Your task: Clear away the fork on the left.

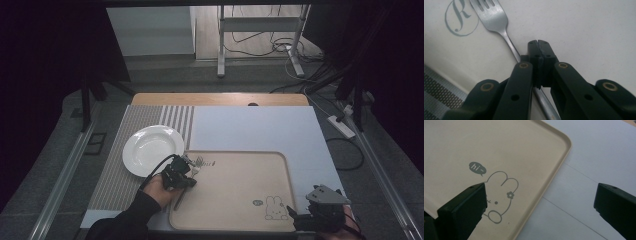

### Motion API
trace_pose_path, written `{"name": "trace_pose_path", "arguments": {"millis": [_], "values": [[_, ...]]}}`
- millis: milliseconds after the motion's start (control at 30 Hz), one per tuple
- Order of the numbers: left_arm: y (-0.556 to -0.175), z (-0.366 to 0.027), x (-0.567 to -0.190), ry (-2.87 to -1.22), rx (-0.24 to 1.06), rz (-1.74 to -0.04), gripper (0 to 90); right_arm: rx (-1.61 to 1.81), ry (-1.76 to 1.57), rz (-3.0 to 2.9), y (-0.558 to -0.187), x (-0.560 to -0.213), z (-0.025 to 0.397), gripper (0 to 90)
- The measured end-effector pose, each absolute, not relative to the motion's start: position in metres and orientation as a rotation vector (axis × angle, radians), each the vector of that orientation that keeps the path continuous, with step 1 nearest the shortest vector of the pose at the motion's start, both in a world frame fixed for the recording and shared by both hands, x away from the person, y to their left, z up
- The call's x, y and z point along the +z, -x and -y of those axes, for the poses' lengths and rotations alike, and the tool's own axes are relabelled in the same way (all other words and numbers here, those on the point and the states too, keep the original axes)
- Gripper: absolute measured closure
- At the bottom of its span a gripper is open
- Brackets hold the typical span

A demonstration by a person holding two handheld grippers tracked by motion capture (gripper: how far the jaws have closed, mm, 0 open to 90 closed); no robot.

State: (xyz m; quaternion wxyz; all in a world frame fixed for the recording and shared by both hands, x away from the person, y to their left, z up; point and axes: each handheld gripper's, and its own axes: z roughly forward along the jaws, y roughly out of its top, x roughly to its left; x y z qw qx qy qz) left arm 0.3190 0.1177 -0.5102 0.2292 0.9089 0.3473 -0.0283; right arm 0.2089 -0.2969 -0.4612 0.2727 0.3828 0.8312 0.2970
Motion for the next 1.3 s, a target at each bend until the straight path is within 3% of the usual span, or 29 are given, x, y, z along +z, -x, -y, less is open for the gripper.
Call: {"name": "trace_pose_path", "arguments": {"millis": [800, 1300], "values": [[-0.325, -0.138, -0.509, -2.439, -0.087, -1.039, 86.0, 0.797, -1.028, -2.238, -0.209, -0.461, 0.296, 0.0], [-0.318, -0.147, -0.495, -2.294, -0.003, -0.94, 52.1, 0.797, -1.028, -2.237, -0.209, -0.461, 0.296, 0.0]]}}
